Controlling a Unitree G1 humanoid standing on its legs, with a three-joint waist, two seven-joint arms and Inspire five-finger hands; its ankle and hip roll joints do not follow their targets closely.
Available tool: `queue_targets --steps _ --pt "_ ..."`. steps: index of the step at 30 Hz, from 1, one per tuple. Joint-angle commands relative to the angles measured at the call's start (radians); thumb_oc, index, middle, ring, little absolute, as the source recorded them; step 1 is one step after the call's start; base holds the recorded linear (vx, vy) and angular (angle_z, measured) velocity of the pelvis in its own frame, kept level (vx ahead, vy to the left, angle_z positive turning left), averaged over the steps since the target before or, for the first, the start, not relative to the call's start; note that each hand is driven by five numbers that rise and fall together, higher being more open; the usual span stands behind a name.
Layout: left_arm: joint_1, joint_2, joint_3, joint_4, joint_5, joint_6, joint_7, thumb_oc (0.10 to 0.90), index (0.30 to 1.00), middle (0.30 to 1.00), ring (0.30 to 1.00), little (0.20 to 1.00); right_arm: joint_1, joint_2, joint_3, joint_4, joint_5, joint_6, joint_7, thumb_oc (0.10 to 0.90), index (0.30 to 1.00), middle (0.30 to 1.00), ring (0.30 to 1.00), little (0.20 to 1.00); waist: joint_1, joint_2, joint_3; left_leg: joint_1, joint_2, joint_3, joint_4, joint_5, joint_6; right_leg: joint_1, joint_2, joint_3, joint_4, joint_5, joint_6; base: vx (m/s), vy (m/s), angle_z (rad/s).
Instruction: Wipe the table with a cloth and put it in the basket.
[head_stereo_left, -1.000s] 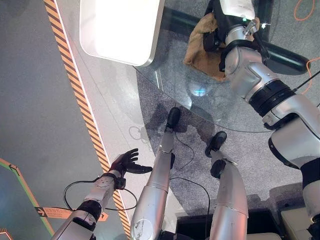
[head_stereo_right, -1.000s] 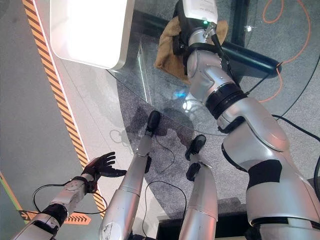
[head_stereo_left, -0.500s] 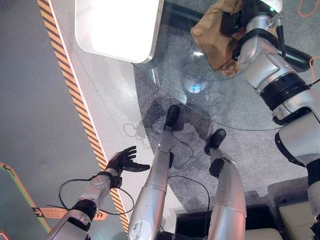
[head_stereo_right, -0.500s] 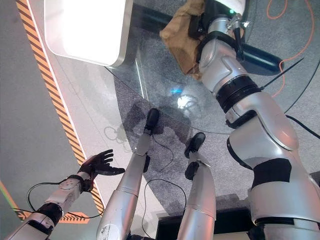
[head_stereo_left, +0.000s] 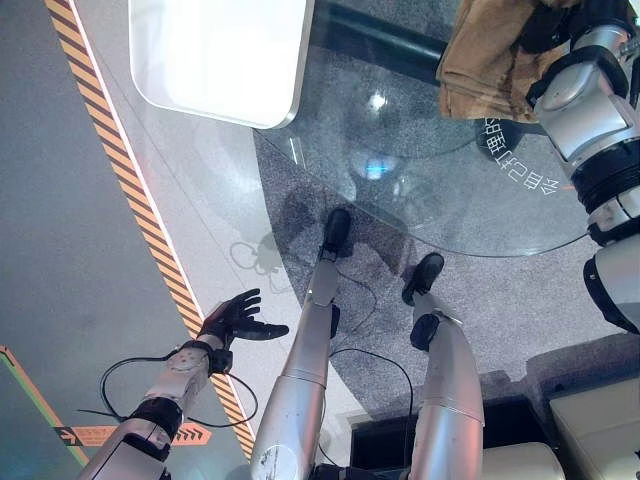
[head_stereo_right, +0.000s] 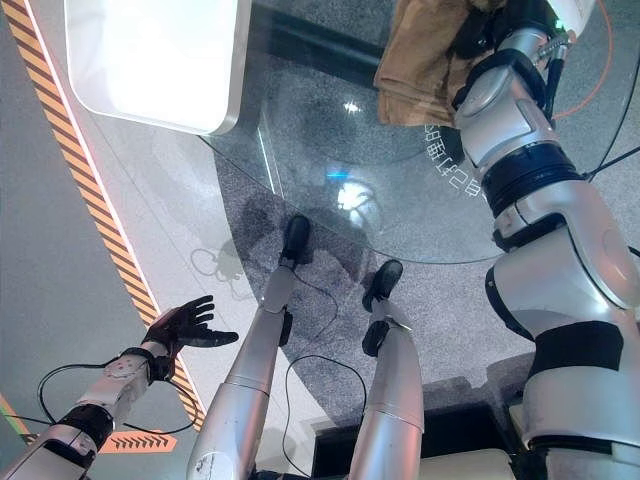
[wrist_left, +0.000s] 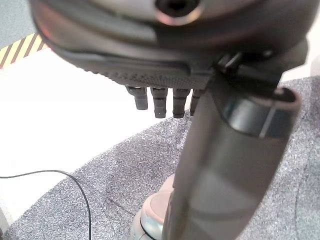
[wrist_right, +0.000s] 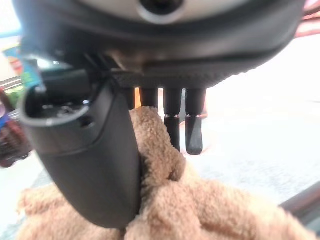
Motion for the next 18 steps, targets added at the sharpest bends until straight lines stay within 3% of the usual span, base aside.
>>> queue_targets --steps 1,12,18 --pt "0.096 0.028 0.045 0.057 -0.03 0.017 -0.016 0.8 0.9 0.9 0.9 0.9 -0.069 -0.29 0.025 0.077 0.003 0.044 -0.172 0.1 0.3 0.3 0.3 0.2 -0.001 0.016 0.006 0.061 -0.04 0.126 0.114 -0.176 0.076 0.099 0.108 -0.018 -0.241 0.146 -0.005 0.0 0.0 0.0" --pt "0.109 0.024 0.051 0.066 -0.033 0.007 -0.021 0.8 0.9 0.9 0.9 0.9 -0.062 -0.296 -0.016 0.069 0.094 0.006 -0.262 0.1 0.3 0.3 0.3 0.2 -0.006 0.014 0.006 0.066 -0.037 0.129 0.115 -0.183 0.074 0.105 0.113 -0.013 -0.245 0.142 -0.007 0.0 0.005 -0.03" --pt "0.1 0.03 0.048 0.064 -0.032 0.014 -0.024 0.8 0.9 0.9 0.9 0.9 -0.045 -0.297 -0.033 0.066 0.078 -0.027 -0.238 0.1 0.3 0.3 0.3 0.2 -0.007 0.013 0.006 0.066 -0.038 0.13 0.113 -0.181 0.075 0.106 0.115 -0.014 -0.244 0.141 -0.007 0.0 0.0 0.0"
